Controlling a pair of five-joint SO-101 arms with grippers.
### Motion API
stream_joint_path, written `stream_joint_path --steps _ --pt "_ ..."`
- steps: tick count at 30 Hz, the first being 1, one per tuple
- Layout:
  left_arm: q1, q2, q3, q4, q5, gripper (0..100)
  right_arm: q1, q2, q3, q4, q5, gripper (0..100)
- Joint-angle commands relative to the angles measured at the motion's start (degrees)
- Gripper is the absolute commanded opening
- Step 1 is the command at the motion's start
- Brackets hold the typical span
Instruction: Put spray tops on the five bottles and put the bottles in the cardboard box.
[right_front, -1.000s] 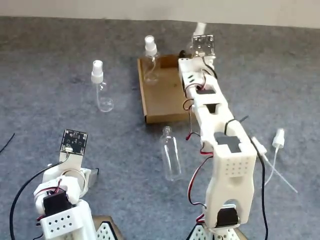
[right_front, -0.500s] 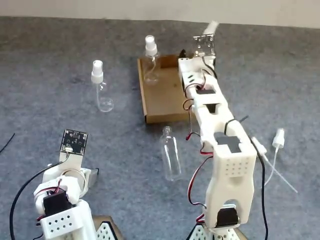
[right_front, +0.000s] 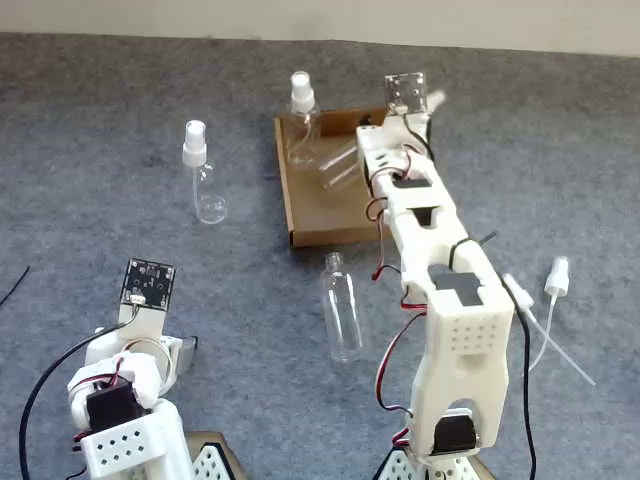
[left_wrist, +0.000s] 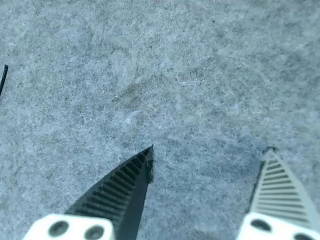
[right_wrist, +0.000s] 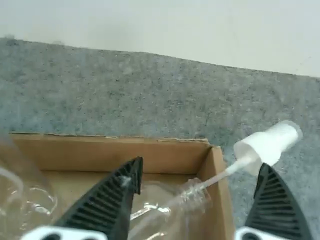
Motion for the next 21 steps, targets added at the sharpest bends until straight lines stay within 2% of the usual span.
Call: stream_joint_path --steps 1,4,10,14,21 --pt "0.7 0.0 1.2 -1.1 -0.4 30 0.7 -5.1 -0.7 0.4 -0.1 28.9" --pt "0.7 0.0 1.2 -1.1 -0.4 30 1.5 -5.1 -1.2 2.9 -0.2 28.9" --pt "0.7 0.0 1.2 -1.1 -0.4 30 1.3 -4.8 -9.8 23.0 -0.9 28.9" --pt "0.7 0.0 1.2 -1.1 -0.4 30 1.2 -4.8 -17.1 33.7 -6.9 28.9" --pt "0.7 0.0 1.2 -1.1 -0.4 30 1.3 -4.7 -22.6 42.1 -9.4 28.9"
